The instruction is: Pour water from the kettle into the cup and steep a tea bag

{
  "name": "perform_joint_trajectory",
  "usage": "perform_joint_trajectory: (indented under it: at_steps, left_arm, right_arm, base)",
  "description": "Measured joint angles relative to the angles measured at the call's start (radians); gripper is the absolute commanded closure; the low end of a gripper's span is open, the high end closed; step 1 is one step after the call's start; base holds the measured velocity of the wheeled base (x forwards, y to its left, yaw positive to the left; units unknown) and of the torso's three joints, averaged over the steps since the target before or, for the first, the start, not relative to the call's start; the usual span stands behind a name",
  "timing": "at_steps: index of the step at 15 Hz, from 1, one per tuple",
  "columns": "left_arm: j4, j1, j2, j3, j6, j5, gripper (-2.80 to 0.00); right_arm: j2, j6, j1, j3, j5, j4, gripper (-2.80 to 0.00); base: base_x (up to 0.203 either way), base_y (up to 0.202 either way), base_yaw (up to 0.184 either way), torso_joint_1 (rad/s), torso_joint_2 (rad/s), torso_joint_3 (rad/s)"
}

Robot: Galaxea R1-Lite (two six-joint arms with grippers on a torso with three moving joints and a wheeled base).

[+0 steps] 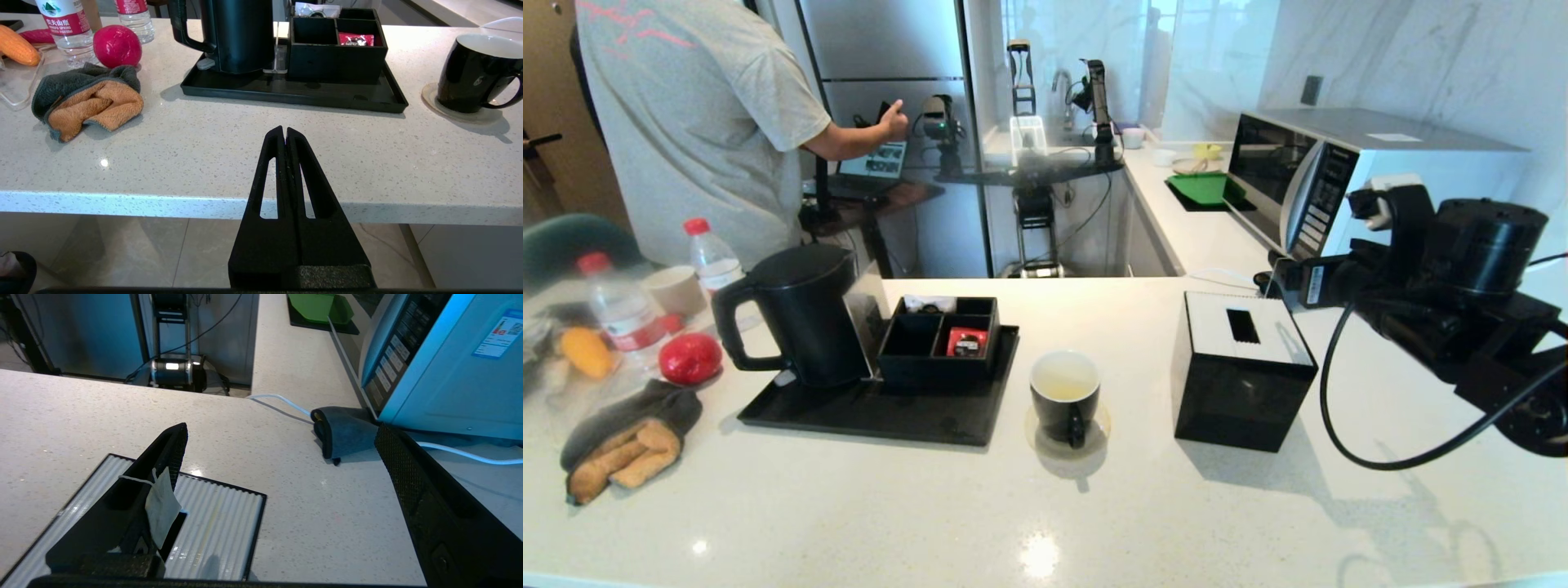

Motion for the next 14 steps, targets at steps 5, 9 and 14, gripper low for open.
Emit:
perform_joint_trajectory:
  at_steps: [5,9,14]
  left_arm:
    - [0.0,0.0,0.0,0.0,0.0,0.0,0.0]
    - [0.0,0.0,0.0,0.0,0.0,0.0,0.0]
    - [0.0,0.0,0.0,0.0,-0.001,0.0,0.0]
  right_arm:
    - [0.0,-0.037,-0.066,0.013,0.0,-0.001,-2.8]
    - [0.0,-0.047,-0.106,0.029,0.01,-0.004,-2.8]
    - [0.0,-0.076,-0.136,0.066,0.046,-0.009,-2.8]
  base:
    - [0.0,0.0,0.0,0.0,0.0,0.0]
    - [0.0,0.0,0.0,0.0,0.0,0.0]
    - [0.0,0.0,0.0,0.0,0.0,0.0]
